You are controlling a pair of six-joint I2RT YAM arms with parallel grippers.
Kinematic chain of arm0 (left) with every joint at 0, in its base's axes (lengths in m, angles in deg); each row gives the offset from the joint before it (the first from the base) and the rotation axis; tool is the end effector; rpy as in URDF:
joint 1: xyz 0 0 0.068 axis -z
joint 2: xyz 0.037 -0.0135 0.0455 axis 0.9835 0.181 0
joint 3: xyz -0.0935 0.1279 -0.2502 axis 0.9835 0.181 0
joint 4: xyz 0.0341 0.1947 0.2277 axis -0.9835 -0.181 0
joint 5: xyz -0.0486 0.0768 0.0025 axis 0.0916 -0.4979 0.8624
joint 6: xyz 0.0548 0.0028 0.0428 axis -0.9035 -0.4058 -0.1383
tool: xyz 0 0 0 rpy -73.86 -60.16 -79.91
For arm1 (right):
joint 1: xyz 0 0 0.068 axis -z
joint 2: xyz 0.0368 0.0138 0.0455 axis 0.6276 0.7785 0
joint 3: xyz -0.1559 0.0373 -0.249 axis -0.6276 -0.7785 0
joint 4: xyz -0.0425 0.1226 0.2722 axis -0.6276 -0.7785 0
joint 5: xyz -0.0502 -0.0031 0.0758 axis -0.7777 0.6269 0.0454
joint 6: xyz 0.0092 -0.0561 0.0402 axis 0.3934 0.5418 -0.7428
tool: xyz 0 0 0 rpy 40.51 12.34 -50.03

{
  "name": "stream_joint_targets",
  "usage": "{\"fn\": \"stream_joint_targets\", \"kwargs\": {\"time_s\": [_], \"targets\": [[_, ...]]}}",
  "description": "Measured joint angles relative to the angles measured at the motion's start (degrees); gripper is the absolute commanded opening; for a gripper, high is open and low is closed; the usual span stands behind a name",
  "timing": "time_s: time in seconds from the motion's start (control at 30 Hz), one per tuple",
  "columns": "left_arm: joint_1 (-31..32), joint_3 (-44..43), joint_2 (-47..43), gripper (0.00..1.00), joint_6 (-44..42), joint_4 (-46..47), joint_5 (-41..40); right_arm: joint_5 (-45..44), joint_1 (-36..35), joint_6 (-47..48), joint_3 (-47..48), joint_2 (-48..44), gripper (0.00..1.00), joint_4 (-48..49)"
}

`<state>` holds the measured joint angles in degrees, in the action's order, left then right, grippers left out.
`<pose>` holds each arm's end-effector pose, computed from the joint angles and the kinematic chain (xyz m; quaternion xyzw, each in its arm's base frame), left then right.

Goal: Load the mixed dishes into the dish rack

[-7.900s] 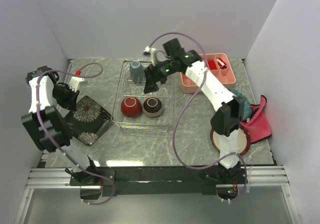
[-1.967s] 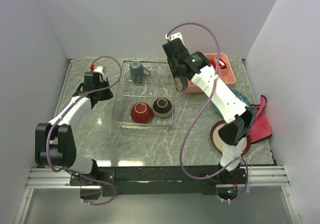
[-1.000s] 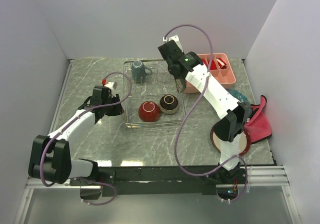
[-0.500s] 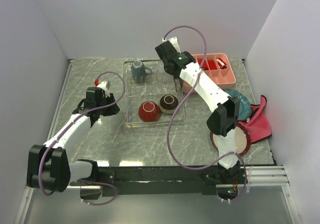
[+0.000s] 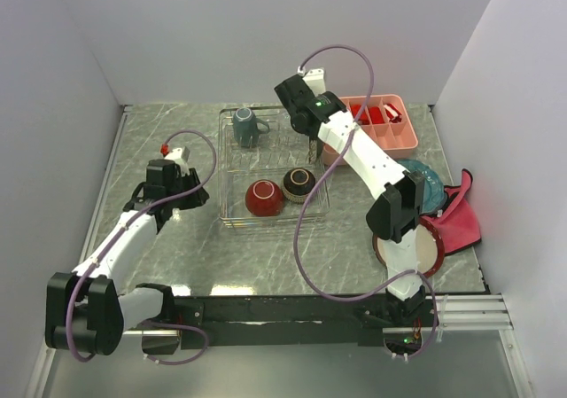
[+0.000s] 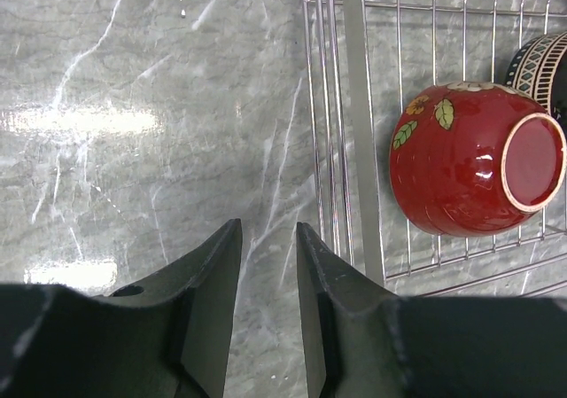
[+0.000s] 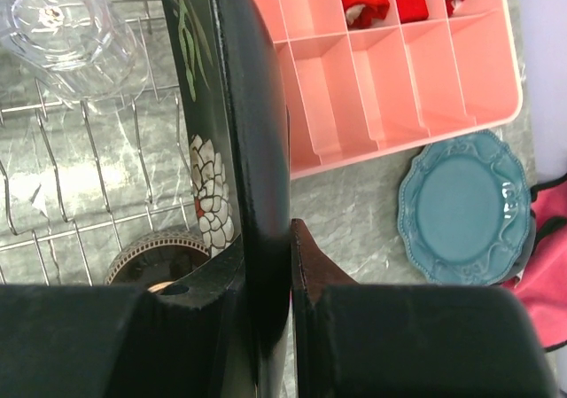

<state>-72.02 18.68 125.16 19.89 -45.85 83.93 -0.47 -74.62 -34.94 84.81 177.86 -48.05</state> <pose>0.2771 -0.0465 0.2162 -0.0661 0.9017 -0.1768 0.3890 0.4295 0.2619 0.3698 -0.0080 0.8929 -0.1675 0.4178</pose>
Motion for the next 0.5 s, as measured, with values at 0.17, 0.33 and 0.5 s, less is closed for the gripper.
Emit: {"fn": "stream_joint_targets", "kwargs": {"time_s": [0.17,0.33,0.5], "targets": [[-0.09,-0.02,0.72,0.36,0.17,0.02,0.50,0.07,0.00,-1.46,0.02,0.59,0.00,-0.90],[-0.09,-0.02,1.81,0.37,0.20,0.00,0.96,0.66,0.00,-1.25,0.20,2.97,0.00,-0.85],[-0.09,-0.02,1.86,0.37,0.22,0.04,1.20,1.27,0.00,1.75,1.49,5.11,0.47,0.37]]}}
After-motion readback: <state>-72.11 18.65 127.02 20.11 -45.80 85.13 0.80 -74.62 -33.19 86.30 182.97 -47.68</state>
